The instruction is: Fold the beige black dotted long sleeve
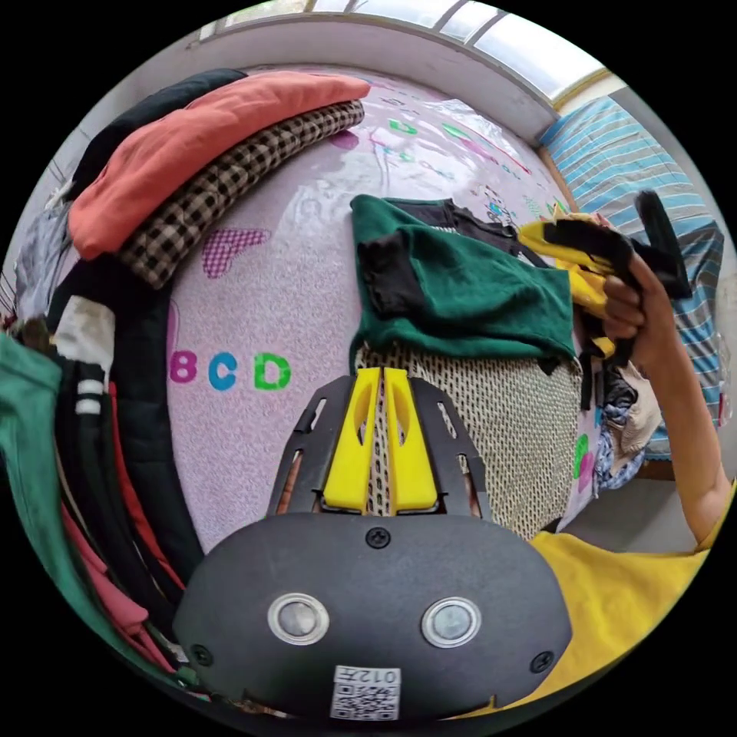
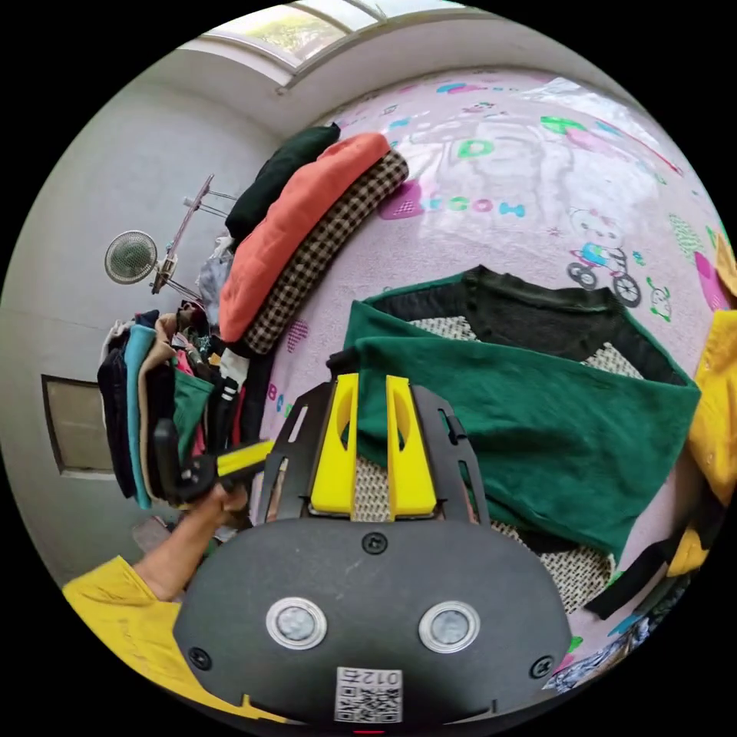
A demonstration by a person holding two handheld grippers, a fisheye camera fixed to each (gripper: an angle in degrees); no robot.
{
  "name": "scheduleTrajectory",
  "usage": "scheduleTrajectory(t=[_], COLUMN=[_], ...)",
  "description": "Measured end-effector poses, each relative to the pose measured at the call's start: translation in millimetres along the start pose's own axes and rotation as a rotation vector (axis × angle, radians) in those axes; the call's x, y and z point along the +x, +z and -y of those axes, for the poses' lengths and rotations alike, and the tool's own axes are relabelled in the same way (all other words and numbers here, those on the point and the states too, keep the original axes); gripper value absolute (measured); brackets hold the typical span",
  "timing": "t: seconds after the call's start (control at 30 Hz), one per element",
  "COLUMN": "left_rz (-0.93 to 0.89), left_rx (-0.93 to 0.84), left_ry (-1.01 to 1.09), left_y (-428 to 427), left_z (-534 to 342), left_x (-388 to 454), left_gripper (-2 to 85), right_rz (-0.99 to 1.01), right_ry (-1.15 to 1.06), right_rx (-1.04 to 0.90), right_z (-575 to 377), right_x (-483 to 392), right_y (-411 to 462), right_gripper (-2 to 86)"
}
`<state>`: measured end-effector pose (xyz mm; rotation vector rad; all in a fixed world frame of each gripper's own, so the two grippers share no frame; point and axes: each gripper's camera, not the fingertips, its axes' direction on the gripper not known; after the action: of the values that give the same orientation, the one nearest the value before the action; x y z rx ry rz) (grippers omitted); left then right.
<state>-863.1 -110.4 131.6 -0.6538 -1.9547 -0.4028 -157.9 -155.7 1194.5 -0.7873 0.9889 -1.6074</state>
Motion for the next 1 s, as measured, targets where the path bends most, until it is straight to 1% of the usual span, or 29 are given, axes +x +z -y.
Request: scheduleTrajectory(t=[0.03, 0.13, 0.2, 0.3, 0.37, 0.47, 0.57, 0.6, 0.63, 0.67, 0.77, 0.83, 0.87, 0.9, 0.93, 0.97, 1.0], left_rz=[0.02, 0.109, 0.197, 0.337, 0.38, 0.347, 0.307, 0.289, 0.279, 0.262, 0.248, 0.307, 0.341, 0.325, 0.305, 0.27, 0.264], left_rx=[-0.006, -0.03, -0.043, -0.081, -0.137, -0.162, -0.185, -0.188, -0.191, -0.195, -0.185, -0.094, 0.009, 0.096, 0.122, 0.123, 0.071], left_ry=[0.012, 0.068, 0.149, 0.245, 0.268, 0.229, 0.192, 0.181, 0.177, 0.167, 0.152, 0.104, 0.094, 0.134, 0.17, 0.25, 0.32], left_y=[3.0, 15.7, 24.6, 40.6, 54.4, 59.9, 59.9, 60.1, 60.5, 60.9, 51.2, 27.4, 7.2, -7.1, -10.4, -8.4, 3.5], left_z=[8.8, 50.5, 75.1, 93.0, 99.1, 106.4, 112.6, 113.7, 114.1, 114.6, 115.8, 112.5, 108.4, 106.4, 107.0, 112.2, 120.5], left_x=[4.3, 28.4, 55.8, 89.6, 99.9, 103.4, 103.2, 102.7, 102.4, 101.8, 101.3, 103.6, 111.5, 125.6, 134.6, 154.8, 175.2], left_gripper=[2.9, 5.4, 6.8, 7.6, 7.8, 8.0, 8.2, 8.1, 8.0, 7.7, 6.0, 3.6, 2.6, 1.8, 1.5, 1.0, 0.6], right_rz=[-0.023, -0.218, -0.418, -0.555, -0.577, -0.598, -0.72, -0.726, -0.705, -0.663, -0.534, -0.516, -0.538, -0.566, -0.574, -0.572, -0.552], right_ry=[-0.005, -0.015, -0.03, -0.031, -0.026, -0.065, -0.149, -0.149, -0.143, -0.13, -0.014, 0.008, -0.014, -0.04, -0.049, -0.056, -0.051], right_rx=[0.008, 0.052, 0.05, 0.011, -0.002, 0.028, -0.017, -0.067, -0.067, -0.052, -0.098, -0.1, -0.041, 0.029, 0.061, 0.105, 0.123], right_z=[-11.0, -74.4, -121.8, -159.6, -168.5, -166.6, -155.7, -153.4, -153.6, -155.1, -153.9, -154.0, -154.5, -151.4, -147.7, -135.7, -118.7], right_x=[7.5, 45.8, 68.5, 89.7, 96.1, 87.9, 79.1, 83.7, 85.6, 88.7, 106.2, 105.6, 97.3, 88.5, 85.3, 82.5, 83.7], right_y=[-3.3, -17.3, -20.3, -12.2, -3.9, 10.0, 38.6, 49.8, 50.6, 46.3, 32.8, 17.9, 3.4, -9.4, -14.1, -19.0, -18.0], right_gripper=[5.5, 4.5, 4.8, 6.3, 7.4, 8.1, 7.7, 7.4, 7.2, 7.0, 6.0, 4.0, 2.6, 1.6, 1.3, 0.8, 0.5])
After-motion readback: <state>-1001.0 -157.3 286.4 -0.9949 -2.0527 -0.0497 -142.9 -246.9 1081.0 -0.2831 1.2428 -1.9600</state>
